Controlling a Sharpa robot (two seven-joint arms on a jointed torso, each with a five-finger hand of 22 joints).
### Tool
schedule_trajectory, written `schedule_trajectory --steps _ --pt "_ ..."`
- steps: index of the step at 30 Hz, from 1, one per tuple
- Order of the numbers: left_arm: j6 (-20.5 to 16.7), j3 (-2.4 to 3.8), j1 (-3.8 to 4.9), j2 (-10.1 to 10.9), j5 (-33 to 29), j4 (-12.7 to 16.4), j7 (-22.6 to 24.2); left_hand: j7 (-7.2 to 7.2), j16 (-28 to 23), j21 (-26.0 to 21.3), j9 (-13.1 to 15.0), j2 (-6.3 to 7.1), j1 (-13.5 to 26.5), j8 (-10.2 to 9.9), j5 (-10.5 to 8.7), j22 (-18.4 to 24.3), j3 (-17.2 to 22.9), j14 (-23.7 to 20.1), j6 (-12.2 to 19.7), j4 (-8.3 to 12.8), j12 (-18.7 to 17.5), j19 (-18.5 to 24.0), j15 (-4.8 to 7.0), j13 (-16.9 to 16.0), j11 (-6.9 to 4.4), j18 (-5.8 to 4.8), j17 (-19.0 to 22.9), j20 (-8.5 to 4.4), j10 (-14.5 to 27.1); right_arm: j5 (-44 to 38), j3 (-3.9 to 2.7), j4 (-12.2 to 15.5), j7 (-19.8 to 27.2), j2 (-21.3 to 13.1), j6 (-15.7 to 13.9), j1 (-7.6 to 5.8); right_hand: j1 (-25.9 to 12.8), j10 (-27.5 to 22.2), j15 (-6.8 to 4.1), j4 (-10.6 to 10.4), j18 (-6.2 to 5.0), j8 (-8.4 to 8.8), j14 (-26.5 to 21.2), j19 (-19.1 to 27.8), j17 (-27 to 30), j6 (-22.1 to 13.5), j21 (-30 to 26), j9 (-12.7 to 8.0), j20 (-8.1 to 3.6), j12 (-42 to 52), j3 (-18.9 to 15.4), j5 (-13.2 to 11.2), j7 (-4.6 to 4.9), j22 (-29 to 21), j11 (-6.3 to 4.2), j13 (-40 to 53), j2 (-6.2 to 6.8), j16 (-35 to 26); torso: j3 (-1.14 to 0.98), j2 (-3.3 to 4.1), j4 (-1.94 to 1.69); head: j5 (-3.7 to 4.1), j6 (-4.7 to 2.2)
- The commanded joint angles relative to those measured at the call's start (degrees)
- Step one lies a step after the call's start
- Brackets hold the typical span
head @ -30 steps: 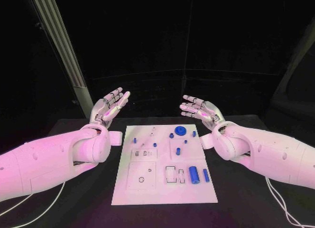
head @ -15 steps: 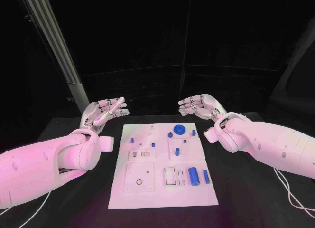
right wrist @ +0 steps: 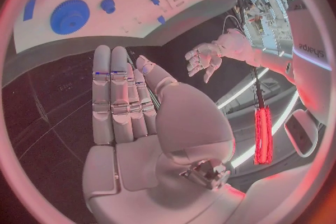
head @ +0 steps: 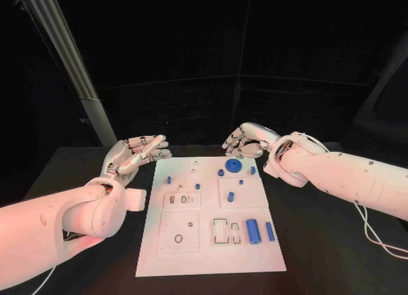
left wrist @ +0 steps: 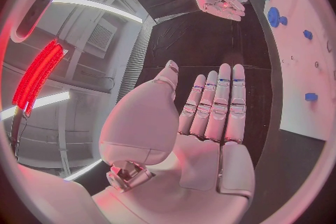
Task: Assemble the parts on the task board
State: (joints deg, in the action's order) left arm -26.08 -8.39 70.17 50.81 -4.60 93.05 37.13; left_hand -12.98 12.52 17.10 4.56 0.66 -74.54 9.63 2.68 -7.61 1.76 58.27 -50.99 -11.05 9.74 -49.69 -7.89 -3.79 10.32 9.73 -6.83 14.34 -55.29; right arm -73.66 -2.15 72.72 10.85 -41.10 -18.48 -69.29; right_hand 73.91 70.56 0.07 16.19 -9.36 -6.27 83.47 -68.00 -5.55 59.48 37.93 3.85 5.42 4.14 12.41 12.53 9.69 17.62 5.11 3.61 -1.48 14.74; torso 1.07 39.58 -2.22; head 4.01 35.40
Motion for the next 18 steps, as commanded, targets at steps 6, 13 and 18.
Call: schedule_trajectory --steps 6,13,18 --pt "2.17 0.03 0.12 -0.06 0.89 1.99 -1.07 -0.27 -0.62 -0.54 -0.22 -0.22 -0.46 -0.59 0.03 0.23 -0.32 0.03 -0.35 0.21 -0.68 -0.41 -0.18 0.12 0.12 0.71 0.17 -0.03 -0.24 -22.13 -0.07 -0.33 -9.44 1.33 7.20 -0.43 -2.15 -2.31 -0.48 -0.03 -1.06 2.01 3.26 -1.14 -2.78 0.00 4.84 -0.03 -0.42 -0.65 1.68 -0.15 -0.18 2.76 0.05 0.02 1.91 8.75 0.36 2.44 -1.22 0.88 -0.50" --pt "2.36 0.03 0.11 0.14 0.89 2.76 -1.45 -0.34 -0.83 -0.66 -0.32 -0.29 -0.42 -0.76 0.03 0.33 -0.48 0.04 -0.33 0.27 -0.93 -0.45 -0.22 0.14 0.18 0.71 0.23 0.00 -0.18 -24.96 -0.08 -0.11 -10.23 1.84 8.19 -0.47 -3.07 -4.01 -0.38 -0.22 -1.06 2.50 2.83 -0.76 -4.47 -0.27 8.64 0.04 -0.24 -0.49 3.25 -0.40 -0.09 5.07 0.36 0.12 2.74 15.06 0.38 3.40 -1.50 1.14 -0.53" --pt "2.47 0.03 0.11 0.14 0.90 2.96 -1.66 -0.40 -0.98 -0.74 -0.40 -0.33 -0.38 -0.90 0.03 0.41 -0.60 0.04 -0.30 0.30 -1.11 -0.48 -0.25 0.15 0.23 0.70 0.28 0.02 -0.14 -25.63 -0.08 0.32 -10.24 2.05 8.93 -0.48 -3.39 -4.39 -0.38 -0.40 -1.10 2.58 2.81 -0.61 -5.25 -0.64 10.84 0.01 -0.18 -0.53 4.10 -0.49 -0.07 6.40 0.33 0.10 2.94 18.25 0.46 3.83 -1.57 1.14 -0.73"
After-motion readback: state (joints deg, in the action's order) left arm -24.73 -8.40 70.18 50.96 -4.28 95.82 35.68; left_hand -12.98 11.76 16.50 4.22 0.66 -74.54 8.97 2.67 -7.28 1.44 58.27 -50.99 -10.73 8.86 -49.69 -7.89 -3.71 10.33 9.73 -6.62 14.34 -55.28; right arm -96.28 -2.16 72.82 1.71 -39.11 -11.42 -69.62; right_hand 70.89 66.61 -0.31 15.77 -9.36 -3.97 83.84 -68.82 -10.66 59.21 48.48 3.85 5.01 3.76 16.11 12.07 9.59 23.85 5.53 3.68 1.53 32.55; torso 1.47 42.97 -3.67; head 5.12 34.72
